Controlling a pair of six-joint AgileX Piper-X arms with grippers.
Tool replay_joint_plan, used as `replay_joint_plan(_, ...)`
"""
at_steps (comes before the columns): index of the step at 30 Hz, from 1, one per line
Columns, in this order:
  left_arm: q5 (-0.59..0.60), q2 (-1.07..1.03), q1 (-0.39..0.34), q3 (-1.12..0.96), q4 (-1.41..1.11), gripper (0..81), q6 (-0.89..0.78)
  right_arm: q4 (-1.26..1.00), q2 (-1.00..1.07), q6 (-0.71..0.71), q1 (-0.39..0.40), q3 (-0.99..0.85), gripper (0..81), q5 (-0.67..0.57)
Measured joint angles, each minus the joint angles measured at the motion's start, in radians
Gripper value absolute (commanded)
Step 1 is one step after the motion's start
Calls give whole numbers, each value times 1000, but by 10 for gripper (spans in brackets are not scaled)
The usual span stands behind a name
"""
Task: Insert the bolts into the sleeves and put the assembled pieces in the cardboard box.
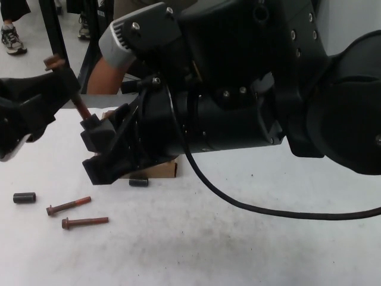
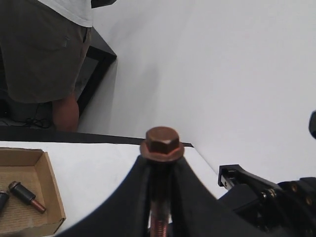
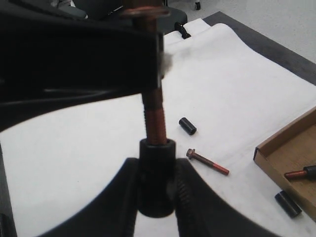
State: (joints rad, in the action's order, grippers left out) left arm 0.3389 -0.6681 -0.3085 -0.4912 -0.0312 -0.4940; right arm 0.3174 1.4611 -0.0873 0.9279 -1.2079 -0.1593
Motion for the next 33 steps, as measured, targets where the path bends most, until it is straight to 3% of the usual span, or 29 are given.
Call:
replay_joint_plan(21,22,-34,0,-12,73,8,-45,28,-6,80,-8,17,0,-26)
replay_joint_plan(33,114,-43,-5,-8,10,8,-47,-109,-120,33,-8,180,0,-26)
